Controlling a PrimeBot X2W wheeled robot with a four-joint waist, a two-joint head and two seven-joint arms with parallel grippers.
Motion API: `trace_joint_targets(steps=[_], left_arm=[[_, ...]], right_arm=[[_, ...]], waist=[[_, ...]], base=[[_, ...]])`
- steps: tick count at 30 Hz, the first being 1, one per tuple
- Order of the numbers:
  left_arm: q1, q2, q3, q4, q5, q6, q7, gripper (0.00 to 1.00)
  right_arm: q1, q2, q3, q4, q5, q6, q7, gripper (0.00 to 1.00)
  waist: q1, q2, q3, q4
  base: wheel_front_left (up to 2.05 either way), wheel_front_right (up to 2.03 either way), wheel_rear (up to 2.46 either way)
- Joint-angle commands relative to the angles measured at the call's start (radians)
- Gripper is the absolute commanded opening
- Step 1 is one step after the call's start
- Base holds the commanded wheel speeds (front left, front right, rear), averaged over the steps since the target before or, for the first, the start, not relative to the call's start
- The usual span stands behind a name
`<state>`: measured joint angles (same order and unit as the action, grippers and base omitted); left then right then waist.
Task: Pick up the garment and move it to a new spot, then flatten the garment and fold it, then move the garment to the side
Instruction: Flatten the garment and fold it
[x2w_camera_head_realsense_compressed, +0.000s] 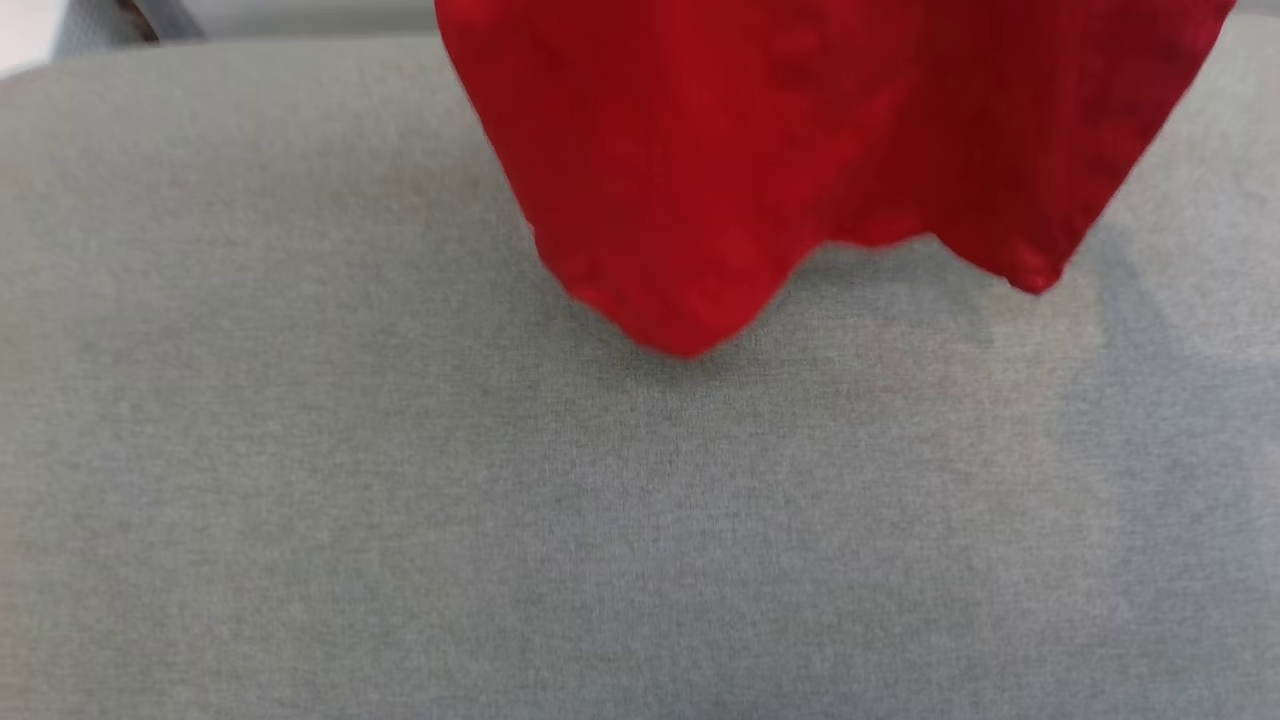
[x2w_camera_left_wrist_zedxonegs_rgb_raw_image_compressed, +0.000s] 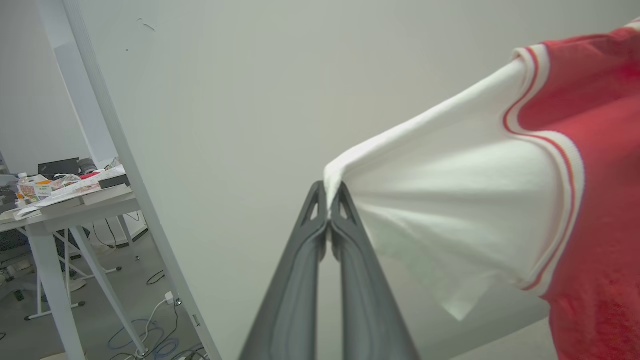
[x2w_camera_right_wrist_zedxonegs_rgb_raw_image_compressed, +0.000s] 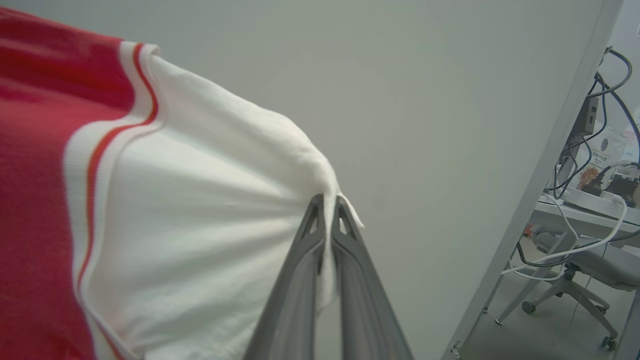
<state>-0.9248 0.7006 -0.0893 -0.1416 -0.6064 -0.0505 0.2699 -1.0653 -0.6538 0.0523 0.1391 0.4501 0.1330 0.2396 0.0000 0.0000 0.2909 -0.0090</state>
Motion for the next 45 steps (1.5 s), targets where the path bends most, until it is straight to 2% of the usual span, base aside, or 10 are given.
trace_joint_targets(steps=[1, 6, 7, 12, 17, 21, 27, 33, 39, 45], left_arm=[[-0.063, 0.017, 0.004, 0.029, 0.009, -0.006, -0.004, 0.0], [-0.279, 0.006, -0.045, 0.169, 0.046, -0.036, -0.034, 0.0], [-0.407, -0.005, -0.08, 0.272, 0.066, -0.053, -0.06, 0.0], [-0.622, -0.054, -0.129, 0.45, 0.101, -0.067, -0.151, 0.0], [-0.752, -0.099, -0.17, 0.598, 0.131, -0.074, -0.268, 0.0], [-0.78, -0.124, -0.201, 0.69, 0.138, -0.077, -0.348, 0.0], [-0.718, -0.159, -0.251, 0.774, 0.105, -0.079, -0.458, 0.0], [-0.555, -0.194, -0.307, 0.788, 0.037, -0.08, -0.519, 0.0], [-0.336, -0.21, -0.327, 0.764, -0.013, -0.08, -0.531, 0.0], [-0.049, -0.206, -0.328, 0.72, -0.044, -0.08, -0.531, 0.0]], right_arm=[[-0.052, -0.003, 0.004, 0.033, -0.013, -0.002, -0.015, 0.0], [-0.245, 0.011, 0.059, 0.153, -0.033, -0.002, -0.065, 0.0], [-0.352, 0.021, 0.084, 0.23, -0.049, -0.002, -0.096, 0.0], [-0.514, 0.042, 0.099, 0.375, -0.097, -0.002, -0.173, 0.0], [-0.617, 0.078, 0.09, 0.5, -0.143, -0.002, -0.248, 0.0], [-0.653, 0.104, 0.092, 0.571, -0.166, -0.002, -0.317, 0.0], [-0.621, 0.134, 0.105, 0.64, -0.138, -0.002, -0.4, 0.0], [-0.491, 0.138, 0.172, 0.654, -0.084, -0.002, -0.451, 0.0], [-0.3, 0.118, 0.227, 0.633, 0.003, -0.002, -0.476, 0.0], [-0.026, 0.091, 0.263, 0.578, 0.115, -0.002, -0.488, 0.0]], waist=[[0.0, 0.0, 0.146, -0.01], [0.0, 0.0, 0.243, -0.009], [0.0, 0.0, 0.293, -0.011], [0.0, 0.0, 0.36, 0.001], [0.0, 0.0, 0.392, 0.017], [0.0, 0.0, 0.409, 0.03], [0.0, 0.0, 0.417, 0.046], [0.0, 0.0, 0.379, 0.06], [0.0, 0.0, 0.286, 0.068], [0.0, 0.0, 0.158, 0.067]], base=[[0.0, 0.0, 0.0], [0.0, 0.0, 0.0], [0.0, 0.0, 0.0], [0.0, 0.0, 0.0], [0.0, 0.0, 0.0], [0.0, 0.0, 0.0], [0.0, 0.0, 0.0], [0.0, 0.0, 0.0], [0.0, 0.0, 0.0], [0.0, 0.0, 0.0]])
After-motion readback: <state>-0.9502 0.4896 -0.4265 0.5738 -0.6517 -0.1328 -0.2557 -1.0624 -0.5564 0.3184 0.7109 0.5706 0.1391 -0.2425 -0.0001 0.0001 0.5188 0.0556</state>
